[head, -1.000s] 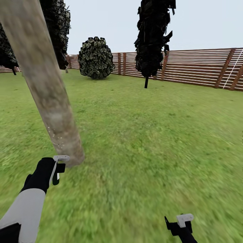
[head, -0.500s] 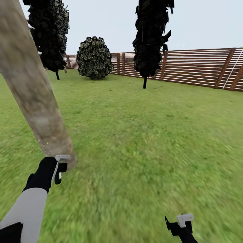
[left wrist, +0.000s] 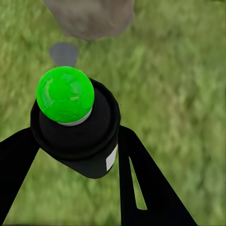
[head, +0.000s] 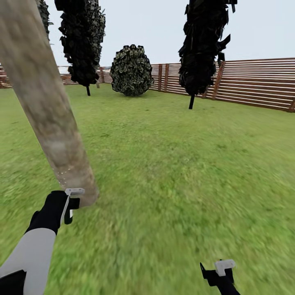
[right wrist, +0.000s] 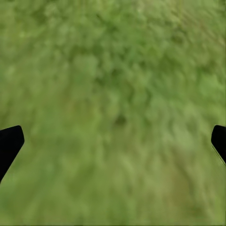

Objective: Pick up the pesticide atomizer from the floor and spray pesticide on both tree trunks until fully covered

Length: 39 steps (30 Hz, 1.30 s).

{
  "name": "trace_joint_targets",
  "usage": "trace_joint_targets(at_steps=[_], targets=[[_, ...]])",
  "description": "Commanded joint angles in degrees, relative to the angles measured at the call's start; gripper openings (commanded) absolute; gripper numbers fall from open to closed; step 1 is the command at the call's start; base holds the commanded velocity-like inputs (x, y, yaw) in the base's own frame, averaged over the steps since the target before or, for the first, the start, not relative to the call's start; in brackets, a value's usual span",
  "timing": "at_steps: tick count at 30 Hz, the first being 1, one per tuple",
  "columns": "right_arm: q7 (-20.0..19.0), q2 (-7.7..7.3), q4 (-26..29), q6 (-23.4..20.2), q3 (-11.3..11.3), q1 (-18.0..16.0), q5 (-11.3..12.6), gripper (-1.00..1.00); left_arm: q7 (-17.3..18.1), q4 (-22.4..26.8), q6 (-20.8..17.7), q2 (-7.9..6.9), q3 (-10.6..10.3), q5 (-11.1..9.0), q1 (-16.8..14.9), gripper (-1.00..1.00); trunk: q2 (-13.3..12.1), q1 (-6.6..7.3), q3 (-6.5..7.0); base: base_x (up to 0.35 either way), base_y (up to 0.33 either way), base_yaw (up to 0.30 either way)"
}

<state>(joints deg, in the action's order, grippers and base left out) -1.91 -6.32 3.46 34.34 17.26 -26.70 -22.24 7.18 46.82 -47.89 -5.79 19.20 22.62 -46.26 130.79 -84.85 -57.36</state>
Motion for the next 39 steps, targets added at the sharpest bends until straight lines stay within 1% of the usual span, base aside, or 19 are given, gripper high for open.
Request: trace_joint_targets(at_steps=[1,12,18,23,24,26,27,28,29,30,31,32,33,34,35,36,37,38,39], targets=[[-0.2,-0.01,0.0,0.2,0.5,0.0,-0.3,1.00,0.6,0.1,-0.2,0.02,0.2,0.6,0.0,-1.00,0.0,-0.01,-0.05,0.228,-0.208,0.279],[-0.2,-0.01,0.0,0.2,0.5,0.0,-0.3,1.00,0.6,0.1,-0.2,-0.08,0.3,0.7,0.4,-1.00,0.0,-0.01,-0.05,0.179,-0.227,0.279],[-0.2,-0.01,0.0,0.1,0.5,0.0,-0.3,1.00,0.6,0.0,-0.2,0.13,0.4,0.7,0.5,-1.00,0.0,-0.01,-0.05,0.028,-0.270,0.279],[-0.2,-0.01,0.0,0.1,0.5,0.0,-0.3,1.00,0.6,0.0,-0.2,0.42,0.3,0.4,0.3,-1.00,0.0,-0.01,-0.05,0.001,-0.059,0.279],[-0.2,-0.01,0.0,0.2,0.5,0.0,-0.3,1.00,0.6,0.0,-0.3,0.98,0.2,0.3,-0.1,-1.00,0.0,-0.01,-0.05,0.000,-0.003,0.279],[-0.2,-0.05,0.0,0.2,0.5,0.0,-0.3,1.00,0.6,0.0,-0.3,2.89,-0.1,0.3,-0.4,-1.00,0.0,-0.01,-0.05,0.000,-0.001,0.279],[-0.2,-0.07,0.0,0.2,0.5,0.0,-0.3,1.00,0.6,0.0,-0.4,4.27,-0.2,0.4,-1.2,-1.00,0.0,-0.01,-0.05,0.000,-0.001,0.279],[-0.2,-0.09,0.0,0.2,0.5,0.0,-0.3,1.00,0.6,0.0,-0.5,4.90,-0.2,0.5,-2.3,-1.00,0.0,-0.01,-0.05,0.000,0.000,0.279],[-0.2,-0.09,0.0,0.2,0.5,0.0,-0.3,1.00,0.6,0.0,-0.6,5.00,-0.1,0.6,-3.5,-1.00,0.0,-0.01,-0.05,0.000,0.000,0.279],[-0.2,-0.10,0.0,0.2,0.5,0.0,-0.3,1.00,0.6,0.0,-0.6,4.45,0.1,0.7,-4.9,-1.00,0.0,-0.01,-0.05,0.000,0.000,0.279],[-0.2,-0.10,0.0,0.2,0.5,0.0,-0.3,1.00,0.6,0.0,-0.7,3.73,0.2,0.7,-5.4,-1.00,0.0,-0.01,-0.05,0.000,0.000,0.279],[-0.2,-0.10,0.0,0.2,0.5,0.0,-0.3,1.00,0.7,0.0,-0.7,2.67,0.2,0.7,-5.7,-1.00,0.0,-0.01,-0.05,0.000,0.000,0.279],[-0.2,-0.10,0.0,0.1,0.5,0.0,-0.3,1.00,0.7,0.0,-0.8,0.90,0.3,0.5,-6.0,-1.00,0.0,-0.01,-0.05,0.000,0.000,0.279],[-0.2,-0.10,0.0,0.2,0.5,0.0,-0.3,1.00,0.8,0.0,-0.8,-0.02,0.2,0.3,-6.2,-1.00,0.0,-0.01,-0.05,0.000,0.000,0.278],[-0.2,-0.10,0.0,0.2,0.5,0.0,-0.3,1.00,0.8,-0.1,-0.9,-0.18,0.1,0.2,-6.3,-1.00,0.0,-0.01,-0.05,0.000,0.000,0.260],[-0.2,-0.10,0.0,0.2,0.5,0.0,-0.3,1.00,0.9,-0.1,-0.9,-0.02,0.0,0.2,-6.4,-1.00,0.0,-0.01,-0.05,0.000,0.000,0.187],[-0.2,-0.14,0.0,0.2,0.5,0.0,-0.3,1.00,0.8,-0.1,-0.9,1.62,-0.1,0.2,-7.2,-1.00,0.0,-0.01,-0.05,0.000,0.000,0.077],[-0.2,-0.17,0.0,0.2,0.5,0.0,-0.3,1.00,0.7,-0.6,-0.9,4.12,-0.3,0.4,-8.8,-1.00,0.0,-0.01,-0.05,0.000,0.000,0.025],[-0.2,-0.15,0.0,0.1,0.5,0.0,-0.3,1.00,0.7,-0.8,-0.9,5.10,-0.2,0.4,-9.9,-1.00,0.0,-0.01,-0.05,0.000,0.000,0.010]])
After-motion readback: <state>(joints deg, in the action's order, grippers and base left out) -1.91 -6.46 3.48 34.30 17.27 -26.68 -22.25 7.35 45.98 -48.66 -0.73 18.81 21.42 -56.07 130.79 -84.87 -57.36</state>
